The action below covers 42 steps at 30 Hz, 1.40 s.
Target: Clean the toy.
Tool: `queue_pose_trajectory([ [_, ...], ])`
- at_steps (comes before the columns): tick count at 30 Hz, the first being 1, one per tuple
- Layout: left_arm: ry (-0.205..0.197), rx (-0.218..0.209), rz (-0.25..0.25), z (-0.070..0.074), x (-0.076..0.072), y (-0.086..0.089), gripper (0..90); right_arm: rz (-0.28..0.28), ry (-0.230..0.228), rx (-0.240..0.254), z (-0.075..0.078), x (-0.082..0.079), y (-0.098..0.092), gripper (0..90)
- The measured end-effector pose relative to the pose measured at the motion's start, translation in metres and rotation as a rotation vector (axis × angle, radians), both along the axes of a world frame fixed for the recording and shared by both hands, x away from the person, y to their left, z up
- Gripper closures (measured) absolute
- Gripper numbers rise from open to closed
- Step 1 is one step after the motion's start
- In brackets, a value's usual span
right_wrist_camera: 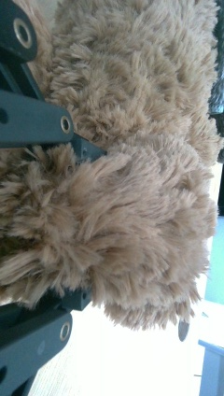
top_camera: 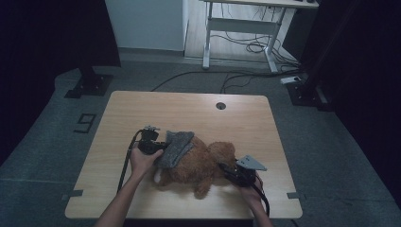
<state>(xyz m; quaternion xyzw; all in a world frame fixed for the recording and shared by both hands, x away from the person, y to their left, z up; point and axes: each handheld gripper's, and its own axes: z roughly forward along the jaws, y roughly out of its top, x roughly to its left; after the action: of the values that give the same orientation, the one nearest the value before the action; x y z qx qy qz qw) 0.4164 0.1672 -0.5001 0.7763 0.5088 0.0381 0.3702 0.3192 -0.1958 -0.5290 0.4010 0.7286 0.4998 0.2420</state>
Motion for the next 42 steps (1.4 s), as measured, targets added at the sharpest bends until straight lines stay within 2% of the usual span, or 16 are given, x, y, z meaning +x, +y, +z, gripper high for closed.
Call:
queue_pose_trajectory([
  [4,-0.011,0.021,0.009,-0.002,-0.006,0.01,83.4,-0.004,0.0,0.001,0.0,0.0,0.0,50.4],
  [7,0.002,0.02,0.014,-0.007,-0.012,0.02,83.3,-0.008,-0.001,0.003,0.0,0.0,0.0,50.6],
  [10,0.003,-0.016,0.008,-0.008,-0.019,0.027,83.4,-0.019,-0.008,0.001,0.0,0.001,0.001,51.3],
  [13,-0.009,-0.065,0.005,-0.001,-0.019,0.028,83.4,-0.044,-0.021,-0.005,-0.001,0.004,0.005,52.9],
  [19,-0.073,-0.101,0.009,0.026,-0.002,0.012,82.9,-0.123,-0.047,0.004,-0.002,0.032,0.021,54.3],
  [21,-0.115,-0.14,0.015,0.037,0.004,0.003,82.4,-0.146,-0.055,0.002,-0.002,0.046,0.026,54.3],
  [24,-0.157,-0.168,0.002,0.051,0.011,-0.011,82.5,-0.174,-0.055,-0.002,-0.001,0.066,0.029,54.5],
  [27,-0.168,-0.157,-0.011,0.059,0.021,-0.027,82.6,-0.189,-0.063,-0.021,0.0,0.079,0.03,54.5],
  [29,-0.157,-0.135,-0.013,0.058,0.029,-0.037,82.6,-0.187,-0.068,-0.025,0.0,0.083,0.03,54.4],
  [32,-0.116,-0.097,-0.02,0.047,0.039,-0.048,82.5,-0.154,-0.071,-0.037,0.0,0.081,0.026,53.8],
  [34,-0.117,-0.106,-0.012,0.039,0.039,-0.05,82.6,-0.131,-0.075,-0.036,-0.001,0.078,0.022,52.3],
  [35,-0.117,-0.118,-0.009,0.035,0.038,-0.049,82.7,-0.128,-0.078,-0.036,-0.002,0.078,0.021,51.9],
  [38,-0.125,-0.113,-0.014,0.028,0.03,-0.049,83.5,-0.107,-0.07,-0.03,-0.003,0.075,0.017,50.7],
  [42,-0.17,-0.122,-0.014,0.02,0.014,-0.05,84.2,-0.083,-0.043,-0.018,-0.002,0.072,0.014,48.0],
])
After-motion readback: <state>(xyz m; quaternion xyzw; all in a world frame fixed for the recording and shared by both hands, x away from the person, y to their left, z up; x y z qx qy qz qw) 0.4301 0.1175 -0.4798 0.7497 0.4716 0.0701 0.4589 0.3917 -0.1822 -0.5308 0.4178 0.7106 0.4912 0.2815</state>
